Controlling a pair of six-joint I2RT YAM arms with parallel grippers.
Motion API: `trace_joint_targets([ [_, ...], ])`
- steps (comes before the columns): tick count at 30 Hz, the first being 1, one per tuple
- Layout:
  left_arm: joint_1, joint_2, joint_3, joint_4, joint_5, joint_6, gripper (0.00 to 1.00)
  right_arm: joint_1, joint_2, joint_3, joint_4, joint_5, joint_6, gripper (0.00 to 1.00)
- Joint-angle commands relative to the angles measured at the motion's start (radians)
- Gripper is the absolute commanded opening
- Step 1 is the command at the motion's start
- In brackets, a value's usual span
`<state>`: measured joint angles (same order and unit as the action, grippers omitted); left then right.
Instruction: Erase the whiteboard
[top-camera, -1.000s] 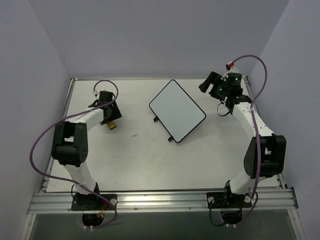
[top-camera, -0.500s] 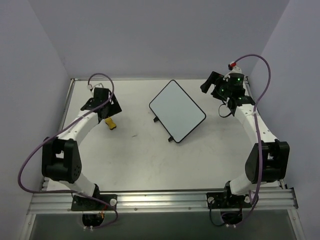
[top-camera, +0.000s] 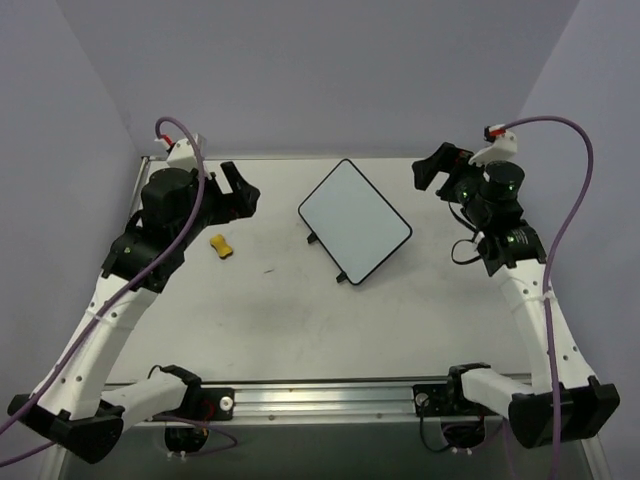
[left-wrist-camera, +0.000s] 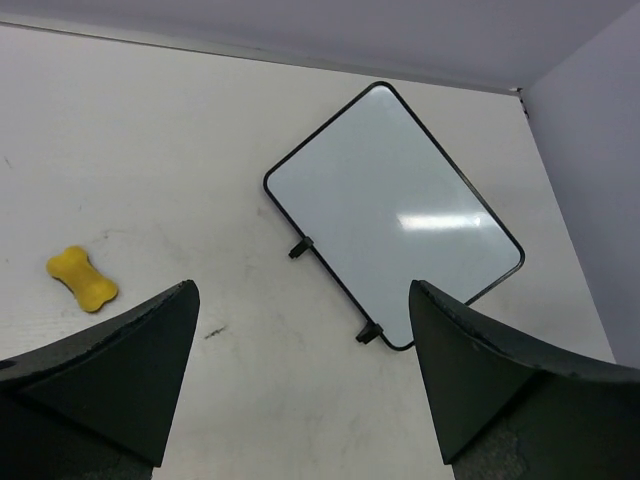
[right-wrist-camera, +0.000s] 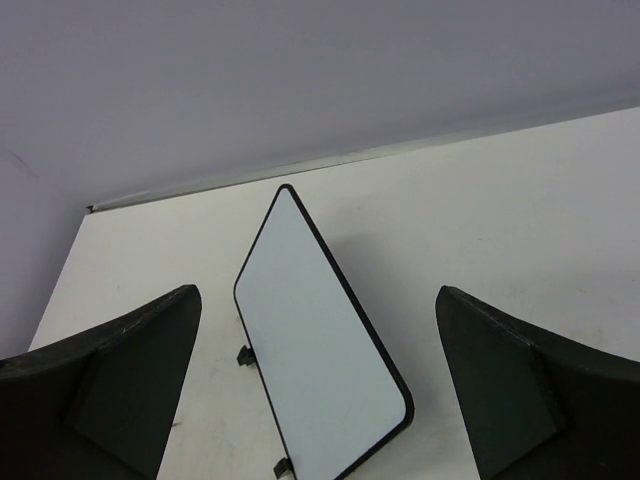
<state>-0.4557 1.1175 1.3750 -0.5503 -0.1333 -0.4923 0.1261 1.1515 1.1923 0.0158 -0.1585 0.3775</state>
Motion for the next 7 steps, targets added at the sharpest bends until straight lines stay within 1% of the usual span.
trace_joint_targets([
  [1,0.002,-0.038,0.059,-0.115,-0.012,0.079,0.94,-0.003,-0.085,-0.060,-0.001,0.068,-0.015,1.00],
  [3,0.002,-0.041,0.075,-0.132,-0.011,0.086,0.94,-0.003,-0.104,-0.072,0.003,0.068,-0.011,1.00],
  [6,0.003,-0.047,0.078,-0.114,0.014,0.086,0.94,-0.002,-0.119,-0.085,0.016,0.065,-0.002,1.00],
  [7,0.002,-0.048,0.070,-0.106,0.017,0.084,0.94,-0.002,-0.139,-0.109,0.048,0.077,0.000,1.00],
])
